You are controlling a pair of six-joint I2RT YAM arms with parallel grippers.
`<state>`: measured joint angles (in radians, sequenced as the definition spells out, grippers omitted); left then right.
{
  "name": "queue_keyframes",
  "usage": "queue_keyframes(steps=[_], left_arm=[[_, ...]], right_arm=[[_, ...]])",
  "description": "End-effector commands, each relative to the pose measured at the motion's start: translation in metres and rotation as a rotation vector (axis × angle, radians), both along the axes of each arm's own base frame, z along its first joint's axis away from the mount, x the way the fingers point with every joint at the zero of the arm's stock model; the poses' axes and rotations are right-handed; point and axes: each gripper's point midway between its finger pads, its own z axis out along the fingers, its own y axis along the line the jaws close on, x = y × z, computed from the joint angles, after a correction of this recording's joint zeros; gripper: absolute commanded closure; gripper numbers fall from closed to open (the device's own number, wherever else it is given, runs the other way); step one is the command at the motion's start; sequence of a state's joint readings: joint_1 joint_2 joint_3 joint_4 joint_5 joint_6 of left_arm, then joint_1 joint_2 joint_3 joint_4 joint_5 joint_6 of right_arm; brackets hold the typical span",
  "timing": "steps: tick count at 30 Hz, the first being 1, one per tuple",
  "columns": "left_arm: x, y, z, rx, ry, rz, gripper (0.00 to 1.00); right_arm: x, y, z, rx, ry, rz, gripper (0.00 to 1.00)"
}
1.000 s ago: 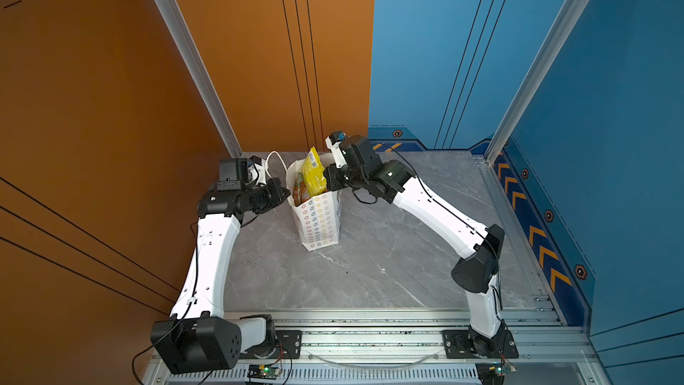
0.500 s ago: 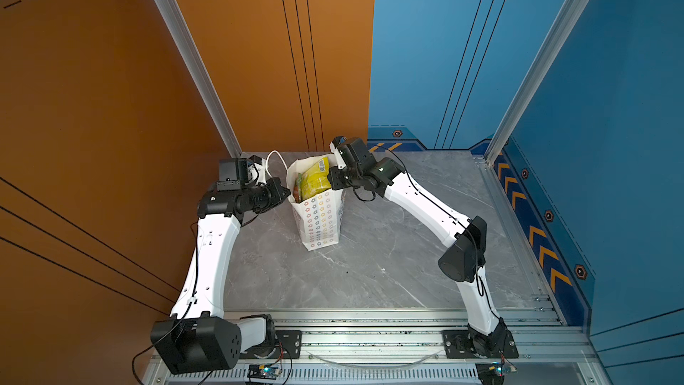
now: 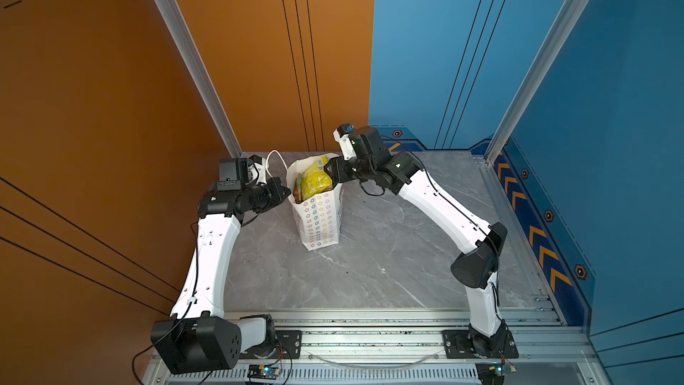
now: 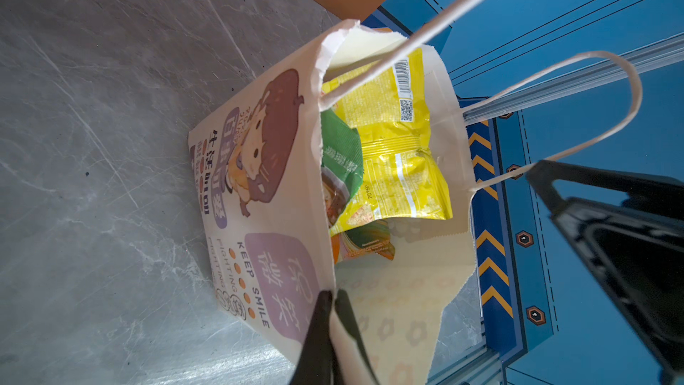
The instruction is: Place the snacks into the paper bag
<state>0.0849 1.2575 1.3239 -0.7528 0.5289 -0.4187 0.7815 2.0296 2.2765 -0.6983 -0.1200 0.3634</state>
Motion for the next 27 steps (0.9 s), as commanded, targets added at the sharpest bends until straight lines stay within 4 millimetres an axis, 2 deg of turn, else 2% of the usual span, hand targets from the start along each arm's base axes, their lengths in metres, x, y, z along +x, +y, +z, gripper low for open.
queue_keyframes(steps=[1, 3, 4, 5, 7, 10, 11, 13, 16, 22, 27], left_arm=[[-0.002, -0.005, 0.008, -0.021, -0.027, -0.028, 0.99], [-0.003, -0.005, 0.009, -0.021, -0.030, -0.028, 0.97], [-0.003, -0.005, 0.010, -0.019, -0.033, -0.029, 0.92], [-0.003, -0.005, 0.010, -0.020, -0.034, -0.029, 0.83], [-0.004, -0.006, 0.013, -0.019, -0.043, -0.034, 0.47], [-0.007, -0.006, 0.019, -0.013, -0.065, -0.041, 0.05], [-0.008, -0.008, 0.022, -0.016, -0.074, -0.047, 0.02], [-0.011, -0.009, 0.027, -0.020, -0.090, -0.054, 0.02], [-0.015, -0.009, 0.032, -0.019, -0.107, -0.053, 0.02], [-0.025, 0.001, 0.046, 0.026, -0.179, -0.004, 0.02], [-0.048, 0.016, 0.069, 0.100, -0.363, 0.090, 0.02]], right_arm=[[-0.004, -0.006, 0.028, 0.040, -0.068, 0.019, 0.42], [-0.005, -0.012, 0.034, 0.058, -0.101, 0.010, 0.36], [-0.005, -0.016, 0.037, 0.073, -0.121, 0.000, 0.32], [-0.005, -0.021, 0.042, 0.091, -0.142, -0.008, 0.27], [-0.004, -0.033, 0.044, 0.124, -0.176, -0.037, 0.17], [0.000, -0.058, 0.046, 0.151, -0.201, -0.096, 0.09], [0.000, -0.064, 0.041, 0.152, -0.198, -0.106, 0.07], [0.008, -0.089, 0.040, 0.166, -0.206, -0.159, 0.04], [0.009, -0.111, 0.035, 0.162, -0.218, -0.208, 0.01], [0.003, -0.146, 0.022, 0.154, -0.228, -0.261, 0.00], [-0.005, -0.172, 0.004, 0.117, -0.248, -0.305, 0.00]])
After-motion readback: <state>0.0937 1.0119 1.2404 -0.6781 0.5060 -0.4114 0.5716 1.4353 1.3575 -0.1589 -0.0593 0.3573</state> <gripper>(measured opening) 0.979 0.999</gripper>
